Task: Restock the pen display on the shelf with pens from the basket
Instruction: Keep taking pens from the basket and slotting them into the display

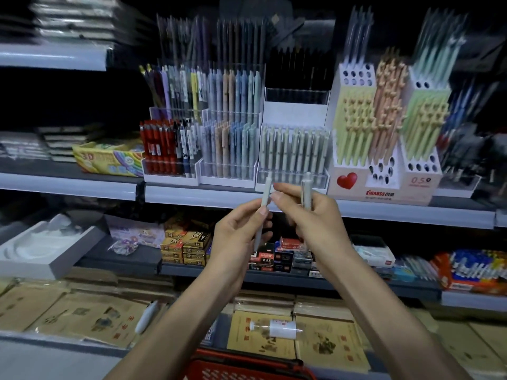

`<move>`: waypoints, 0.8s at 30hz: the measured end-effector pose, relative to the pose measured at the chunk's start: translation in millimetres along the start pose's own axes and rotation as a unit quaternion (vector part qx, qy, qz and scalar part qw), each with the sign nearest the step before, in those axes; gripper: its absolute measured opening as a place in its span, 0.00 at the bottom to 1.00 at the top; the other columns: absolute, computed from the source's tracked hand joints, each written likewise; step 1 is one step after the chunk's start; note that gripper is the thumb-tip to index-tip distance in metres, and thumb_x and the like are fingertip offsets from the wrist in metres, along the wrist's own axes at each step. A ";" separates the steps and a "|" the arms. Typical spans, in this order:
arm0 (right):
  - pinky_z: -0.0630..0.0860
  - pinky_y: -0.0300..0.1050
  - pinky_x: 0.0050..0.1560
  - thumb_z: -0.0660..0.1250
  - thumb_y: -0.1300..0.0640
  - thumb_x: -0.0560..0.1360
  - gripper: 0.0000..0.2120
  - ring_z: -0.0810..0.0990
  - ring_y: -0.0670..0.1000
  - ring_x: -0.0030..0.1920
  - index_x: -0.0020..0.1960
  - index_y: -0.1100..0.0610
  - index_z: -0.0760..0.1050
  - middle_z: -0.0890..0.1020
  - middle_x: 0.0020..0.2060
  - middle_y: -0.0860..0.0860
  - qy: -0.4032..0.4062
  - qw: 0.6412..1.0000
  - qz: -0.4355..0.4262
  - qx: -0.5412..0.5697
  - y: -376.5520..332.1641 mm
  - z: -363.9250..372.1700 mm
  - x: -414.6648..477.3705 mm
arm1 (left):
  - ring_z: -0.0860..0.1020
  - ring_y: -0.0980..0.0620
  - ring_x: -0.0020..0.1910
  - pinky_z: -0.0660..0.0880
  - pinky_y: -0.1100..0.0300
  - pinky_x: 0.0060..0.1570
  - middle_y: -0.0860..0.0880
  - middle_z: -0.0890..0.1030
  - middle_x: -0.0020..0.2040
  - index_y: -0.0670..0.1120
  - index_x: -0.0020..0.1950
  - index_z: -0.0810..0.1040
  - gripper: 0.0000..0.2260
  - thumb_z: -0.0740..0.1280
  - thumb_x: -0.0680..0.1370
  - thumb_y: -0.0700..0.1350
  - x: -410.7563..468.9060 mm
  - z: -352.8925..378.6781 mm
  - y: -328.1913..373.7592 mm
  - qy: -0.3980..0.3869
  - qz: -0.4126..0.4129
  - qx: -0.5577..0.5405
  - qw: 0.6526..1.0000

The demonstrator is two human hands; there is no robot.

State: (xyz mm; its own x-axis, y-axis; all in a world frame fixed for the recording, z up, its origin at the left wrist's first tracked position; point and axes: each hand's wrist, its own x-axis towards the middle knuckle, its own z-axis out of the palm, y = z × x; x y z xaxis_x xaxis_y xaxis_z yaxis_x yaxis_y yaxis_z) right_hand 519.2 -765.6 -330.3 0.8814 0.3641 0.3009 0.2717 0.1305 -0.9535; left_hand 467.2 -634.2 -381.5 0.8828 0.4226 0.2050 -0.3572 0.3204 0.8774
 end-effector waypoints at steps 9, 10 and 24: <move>0.81 0.33 0.47 0.77 0.61 0.74 0.04 0.86 0.41 0.43 0.46 0.53 0.85 0.88 0.40 0.45 0.012 0.991 -0.094 -0.093 -29.3 -0.9 52.3 | 0.85 0.58 0.56 0.80 0.56 0.59 0.54 0.88 0.53 0.49 0.62 0.86 0.10 0.72 0.81 0.44 40.9 15.3 22.3 -0.005 0.073 0.162 0.984; 0.82 0.37 0.52 0.78 0.60 0.74 0.05 0.87 0.43 0.45 0.49 0.55 0.86 0.88 0.42 0.46 0.018 0.990 -0.093 -0.104 -29.3 -0.7 59.6 | 0.84 0.60 0.55 0.80 0.57 0.59 0.55 0.88 0.53 0.49 0.61 0.86 0.10 0.73 0.80 0.44 48.2 15.1 23.8 -0.001 0.094 0.193 0.977; 0.85 0.49 0.52 0.83 0.58 0.67 0.11 0.88 0.46 0.42 0.48 0.56 0.87 0.88 0.39 0.47 0.134 0.977 -0.125 -0.111 -29.3 19.8 155.4 | 0.86 0.57 0.43 0.84 0.48 0.52 0.56 0.87 0.39 0.50 0.47 0.89 0.04 0.77 0.75 0.48 164.7 24.6 51.7 0.079 0.189 0.383 0.901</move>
State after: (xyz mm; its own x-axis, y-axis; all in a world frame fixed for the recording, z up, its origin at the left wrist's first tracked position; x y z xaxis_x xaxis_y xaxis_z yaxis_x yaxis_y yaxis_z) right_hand 640.6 -694.6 -255.3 0.8383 0.0878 0.5382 0.5422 -0.0296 -0.8397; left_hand 601.6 -568.9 -291.7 0.6666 0.5134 0.5405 -0.2537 -0.5256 0.8121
